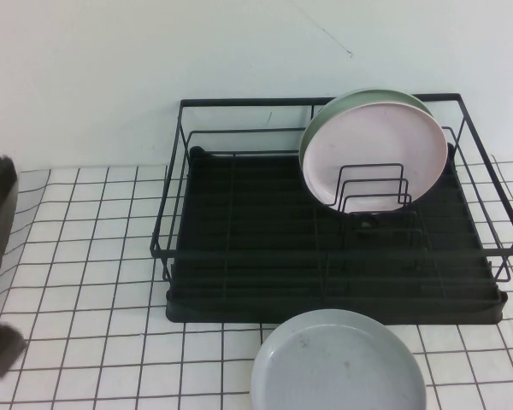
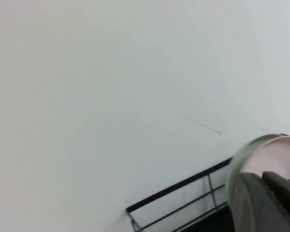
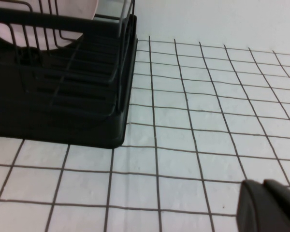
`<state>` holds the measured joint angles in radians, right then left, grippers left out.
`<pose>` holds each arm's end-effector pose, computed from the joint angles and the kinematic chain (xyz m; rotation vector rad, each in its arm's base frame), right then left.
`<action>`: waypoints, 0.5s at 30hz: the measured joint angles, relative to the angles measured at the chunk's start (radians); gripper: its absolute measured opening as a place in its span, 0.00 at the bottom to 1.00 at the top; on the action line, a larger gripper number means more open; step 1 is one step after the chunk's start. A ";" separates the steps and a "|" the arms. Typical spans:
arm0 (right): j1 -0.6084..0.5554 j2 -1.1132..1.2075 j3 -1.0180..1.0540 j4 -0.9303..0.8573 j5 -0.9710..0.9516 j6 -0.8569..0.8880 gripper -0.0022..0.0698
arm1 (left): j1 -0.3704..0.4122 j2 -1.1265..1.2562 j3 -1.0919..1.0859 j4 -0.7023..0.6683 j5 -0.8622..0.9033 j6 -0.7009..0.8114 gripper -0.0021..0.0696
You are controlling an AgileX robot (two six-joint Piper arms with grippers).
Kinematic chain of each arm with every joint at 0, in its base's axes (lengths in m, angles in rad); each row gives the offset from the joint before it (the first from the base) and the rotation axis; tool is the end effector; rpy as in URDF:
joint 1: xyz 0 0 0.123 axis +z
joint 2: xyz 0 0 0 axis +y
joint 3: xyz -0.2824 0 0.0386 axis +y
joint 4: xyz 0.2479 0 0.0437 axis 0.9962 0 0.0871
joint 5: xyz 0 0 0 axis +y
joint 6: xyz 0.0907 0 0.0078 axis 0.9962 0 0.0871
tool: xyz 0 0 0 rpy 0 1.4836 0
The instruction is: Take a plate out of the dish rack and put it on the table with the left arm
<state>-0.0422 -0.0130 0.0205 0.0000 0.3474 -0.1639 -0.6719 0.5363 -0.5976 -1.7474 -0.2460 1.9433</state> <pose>0.0531 -0.0022 0.1756 -0.1119 1.8375 -0.1444 0.0993 -0.0513 0.3685 0.4310 1.4085 -0.2139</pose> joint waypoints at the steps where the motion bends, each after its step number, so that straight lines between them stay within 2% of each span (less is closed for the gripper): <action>1: 0.000 0.000 0.000 0.000 0.000 0.000 0.03 | 0.000 -0.017 0.018 0.000 0.028 -0.007 0.03; 9: 0.000 0.000 0.000 0.000 0.000 0.000 0.03 | 0.000 -0.041 0.085 0.009 0.307 -0.004 0.03; 15: 0.000 0.000 0.000 0.000 0.000 0.000 0.03 | 0.000 -0.047 0.084 0.013 0.286 0.100 0.03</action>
<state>-0.0422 -0.0130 0.0205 0.0000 0.3474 -0.1639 -0.6719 0.4892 -0.5140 -1.7341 0.0404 2.0430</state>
